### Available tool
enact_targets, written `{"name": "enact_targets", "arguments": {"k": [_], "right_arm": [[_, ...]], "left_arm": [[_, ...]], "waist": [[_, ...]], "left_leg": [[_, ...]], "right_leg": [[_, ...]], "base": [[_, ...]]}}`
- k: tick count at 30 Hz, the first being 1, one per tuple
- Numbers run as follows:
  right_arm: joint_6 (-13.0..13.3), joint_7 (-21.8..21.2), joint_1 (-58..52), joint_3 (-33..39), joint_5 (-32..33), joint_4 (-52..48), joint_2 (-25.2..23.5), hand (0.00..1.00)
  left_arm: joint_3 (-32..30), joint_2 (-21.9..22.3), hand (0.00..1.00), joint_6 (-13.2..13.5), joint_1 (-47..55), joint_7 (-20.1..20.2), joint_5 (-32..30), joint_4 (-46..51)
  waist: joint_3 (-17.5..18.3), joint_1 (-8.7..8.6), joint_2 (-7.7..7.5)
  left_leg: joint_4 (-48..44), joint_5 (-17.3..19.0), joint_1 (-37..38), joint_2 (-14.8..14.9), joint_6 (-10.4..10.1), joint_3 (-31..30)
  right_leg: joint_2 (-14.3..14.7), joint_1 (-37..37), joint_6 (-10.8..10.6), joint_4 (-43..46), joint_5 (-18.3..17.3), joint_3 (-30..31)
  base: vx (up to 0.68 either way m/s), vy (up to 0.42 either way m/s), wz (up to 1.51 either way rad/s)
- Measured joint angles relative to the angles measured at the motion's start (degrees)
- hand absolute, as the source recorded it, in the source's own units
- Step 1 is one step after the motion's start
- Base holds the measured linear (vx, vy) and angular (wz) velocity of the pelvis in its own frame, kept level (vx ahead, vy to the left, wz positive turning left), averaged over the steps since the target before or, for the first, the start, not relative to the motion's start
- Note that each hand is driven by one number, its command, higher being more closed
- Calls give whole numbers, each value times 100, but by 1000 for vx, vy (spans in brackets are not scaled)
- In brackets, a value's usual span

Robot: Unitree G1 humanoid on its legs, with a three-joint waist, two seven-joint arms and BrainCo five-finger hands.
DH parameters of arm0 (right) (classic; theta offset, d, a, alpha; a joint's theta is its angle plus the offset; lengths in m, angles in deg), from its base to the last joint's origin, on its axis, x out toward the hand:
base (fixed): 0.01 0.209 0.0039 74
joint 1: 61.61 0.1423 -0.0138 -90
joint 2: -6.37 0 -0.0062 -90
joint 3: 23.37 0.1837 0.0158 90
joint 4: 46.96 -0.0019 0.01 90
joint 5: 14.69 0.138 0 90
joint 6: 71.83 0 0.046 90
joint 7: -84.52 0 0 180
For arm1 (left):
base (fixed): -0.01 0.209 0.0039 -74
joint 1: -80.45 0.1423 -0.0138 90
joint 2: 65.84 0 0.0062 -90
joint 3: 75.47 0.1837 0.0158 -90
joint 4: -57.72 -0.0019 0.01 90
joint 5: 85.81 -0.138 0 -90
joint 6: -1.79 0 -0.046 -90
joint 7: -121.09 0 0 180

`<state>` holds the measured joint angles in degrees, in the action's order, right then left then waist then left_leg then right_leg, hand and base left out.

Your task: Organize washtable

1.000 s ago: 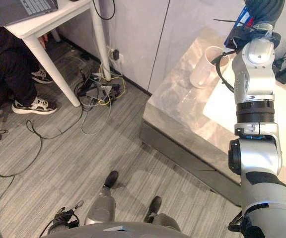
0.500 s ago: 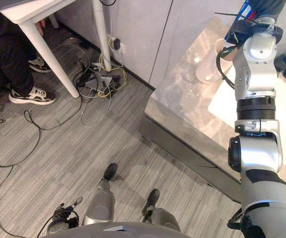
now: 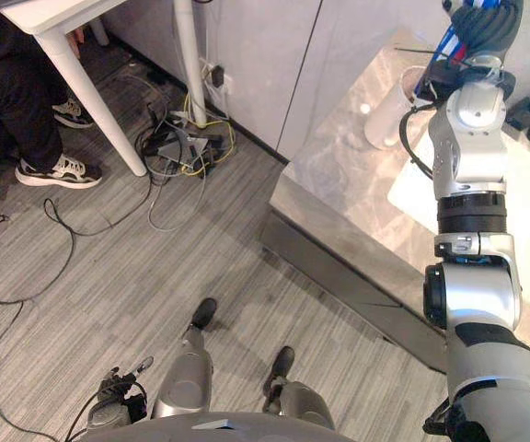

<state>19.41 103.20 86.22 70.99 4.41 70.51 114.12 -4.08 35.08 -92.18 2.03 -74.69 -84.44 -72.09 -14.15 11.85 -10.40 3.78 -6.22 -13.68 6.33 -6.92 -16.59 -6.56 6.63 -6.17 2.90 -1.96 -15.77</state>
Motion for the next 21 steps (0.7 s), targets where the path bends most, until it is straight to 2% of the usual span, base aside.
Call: {"name": "enact_targets", "arguments": {"k": [12,21], "right_arm": [[0,-2,-124,79,-3,-10,-2,100],[41,-5,-316,121,-8,-119,-69,100]], "left_arm": [[1,3,0,-3,0,0,0,60],[0,7,0,-24,-24,-1,0,85]], "waist": [[-27,-7,3],[-186,-1,2]], "left_leg": [[-19,3,-10,-7,0,29],[-30,3,-38,-9,-1,39]], "right_leg": [[-15,38,-7,43,-8,39],[-17,74,-12,64,-24,65]], "base": [[0,-1,-1],[0,0,0]]}}
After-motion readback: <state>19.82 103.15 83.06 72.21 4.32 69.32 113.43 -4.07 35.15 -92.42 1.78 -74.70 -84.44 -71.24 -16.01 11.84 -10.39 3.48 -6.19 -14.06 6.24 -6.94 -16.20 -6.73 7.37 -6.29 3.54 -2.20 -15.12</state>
